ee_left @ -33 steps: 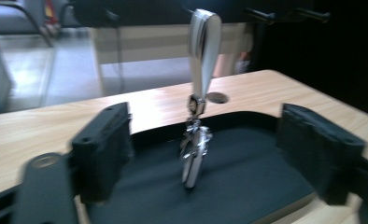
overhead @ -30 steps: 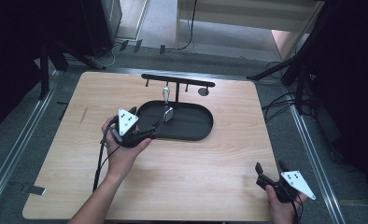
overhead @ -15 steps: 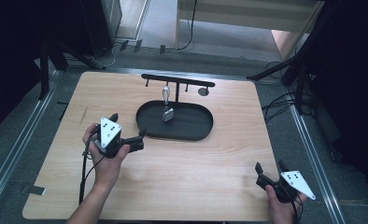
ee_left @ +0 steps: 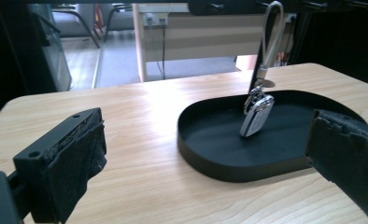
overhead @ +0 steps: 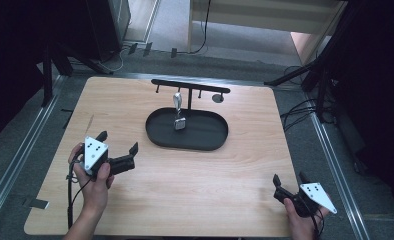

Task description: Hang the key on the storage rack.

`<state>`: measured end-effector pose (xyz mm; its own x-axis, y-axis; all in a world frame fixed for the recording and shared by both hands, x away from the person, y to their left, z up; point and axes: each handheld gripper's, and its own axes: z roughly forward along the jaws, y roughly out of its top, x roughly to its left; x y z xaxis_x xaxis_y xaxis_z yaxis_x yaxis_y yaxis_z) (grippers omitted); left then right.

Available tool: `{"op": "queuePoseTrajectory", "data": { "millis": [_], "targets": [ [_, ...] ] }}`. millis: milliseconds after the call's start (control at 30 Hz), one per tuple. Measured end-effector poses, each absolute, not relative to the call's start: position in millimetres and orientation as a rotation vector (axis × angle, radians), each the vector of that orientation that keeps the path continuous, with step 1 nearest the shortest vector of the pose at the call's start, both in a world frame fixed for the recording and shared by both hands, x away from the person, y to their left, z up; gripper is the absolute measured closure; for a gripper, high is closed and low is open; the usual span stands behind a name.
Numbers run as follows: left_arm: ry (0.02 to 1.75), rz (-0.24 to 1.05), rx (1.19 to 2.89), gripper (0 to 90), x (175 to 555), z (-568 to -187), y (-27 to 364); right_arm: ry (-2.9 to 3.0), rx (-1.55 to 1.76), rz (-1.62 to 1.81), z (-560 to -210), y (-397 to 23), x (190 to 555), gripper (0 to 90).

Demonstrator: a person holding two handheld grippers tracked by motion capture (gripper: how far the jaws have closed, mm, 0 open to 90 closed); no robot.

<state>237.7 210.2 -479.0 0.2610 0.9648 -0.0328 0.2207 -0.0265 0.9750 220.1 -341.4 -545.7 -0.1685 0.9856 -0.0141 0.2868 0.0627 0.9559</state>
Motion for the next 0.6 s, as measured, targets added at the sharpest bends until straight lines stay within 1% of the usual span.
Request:
{"op": "queuePoseTrajectory", "data": {
  "millis": [333,600],
  "targets": [
    [1.177,0.929,1.438,0.0,213,-492,238,1.577,1.306,1.14,-546,-341,220,9.0],
    [1.237,0.936,1.425,0.0,195,-505,264,1.577,1.308,1.138,-546,-340,220,9.0]
  ]
}}
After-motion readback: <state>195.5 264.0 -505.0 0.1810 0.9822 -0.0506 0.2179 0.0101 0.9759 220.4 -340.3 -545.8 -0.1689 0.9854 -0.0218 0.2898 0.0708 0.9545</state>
